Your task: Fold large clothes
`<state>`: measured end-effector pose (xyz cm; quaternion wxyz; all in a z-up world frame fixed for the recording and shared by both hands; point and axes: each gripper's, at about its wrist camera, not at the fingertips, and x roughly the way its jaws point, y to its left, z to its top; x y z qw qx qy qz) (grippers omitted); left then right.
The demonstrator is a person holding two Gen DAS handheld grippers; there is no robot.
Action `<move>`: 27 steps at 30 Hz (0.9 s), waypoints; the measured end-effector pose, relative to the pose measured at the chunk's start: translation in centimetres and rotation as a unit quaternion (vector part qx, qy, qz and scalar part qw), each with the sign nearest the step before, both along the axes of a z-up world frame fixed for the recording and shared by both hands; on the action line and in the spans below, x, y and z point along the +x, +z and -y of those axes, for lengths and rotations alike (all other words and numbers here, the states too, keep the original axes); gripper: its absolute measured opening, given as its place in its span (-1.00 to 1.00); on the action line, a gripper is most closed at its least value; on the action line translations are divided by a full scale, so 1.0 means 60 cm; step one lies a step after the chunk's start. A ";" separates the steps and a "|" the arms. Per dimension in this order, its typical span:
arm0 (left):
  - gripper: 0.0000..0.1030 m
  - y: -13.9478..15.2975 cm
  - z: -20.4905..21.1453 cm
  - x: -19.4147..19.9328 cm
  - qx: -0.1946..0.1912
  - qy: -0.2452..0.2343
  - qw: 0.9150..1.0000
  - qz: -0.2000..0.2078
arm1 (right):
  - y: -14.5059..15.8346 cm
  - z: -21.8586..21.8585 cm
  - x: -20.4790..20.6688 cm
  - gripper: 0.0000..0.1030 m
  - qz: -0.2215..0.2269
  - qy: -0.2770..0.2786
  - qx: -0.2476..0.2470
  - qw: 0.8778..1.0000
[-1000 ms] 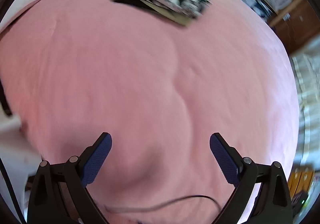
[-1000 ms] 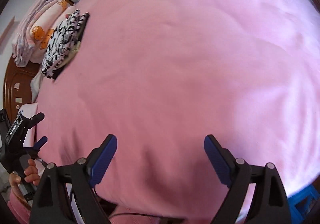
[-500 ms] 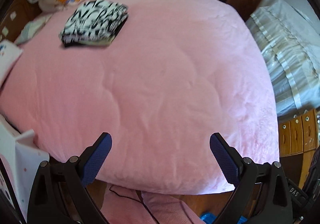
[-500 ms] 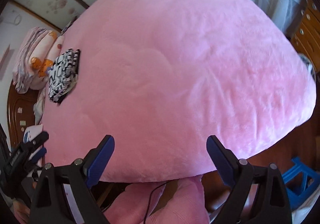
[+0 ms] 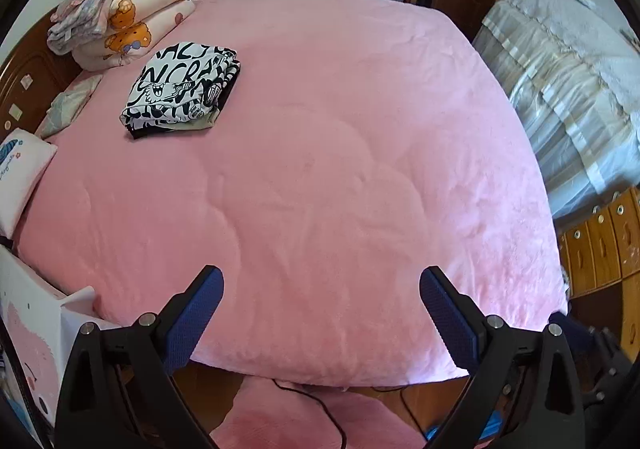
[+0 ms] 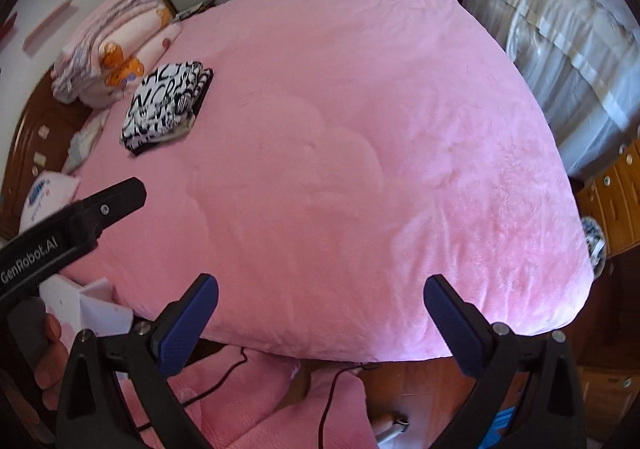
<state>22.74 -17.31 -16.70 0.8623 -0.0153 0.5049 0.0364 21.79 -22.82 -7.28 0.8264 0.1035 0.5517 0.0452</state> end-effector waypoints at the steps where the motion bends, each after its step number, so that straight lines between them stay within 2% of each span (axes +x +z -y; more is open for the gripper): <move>1: 0.90 -0.001 -0.001 -0.002 0.002 0.000 1.000 -0.002 | 0.004 -0.003 0.001 1.00 0.005 0.001 -0.002 1.000; 5: 0.90 0.002 -0.017 -0.013 0.015 0.009 1.000 0.003 | 0.014 -0.012 0.002 1.00 0.016 -0.005 -0.003 1.000; 7: 0.99 0.008 -0.028 -0.019 0.023 0.014 1.000 0.011 | 0.008 -0.010 0.005 1.00 0.009 -0.014 0.006 1.000; 11: 0.99 0.006 -0.043 -0.023 0.022 0.016 1.000 0.011 | -0.007 -0.008 0.005 1.00 -0.007 -0.029 0.016 0.999; 15: 0.99 -0.001 -0.055 -0.024 0.021 0.014 1.000 0.000 | -0.003 -0.011 0.001 1.00 -0.004 -0.038 0.006 0.999; 27: 0.99 -0.001 -0.061 -0.027 0.027 0.008 1.000 0.002 | 0.013 -0.034 0.000 1.00 0.011 -0.026 -0.012 1.000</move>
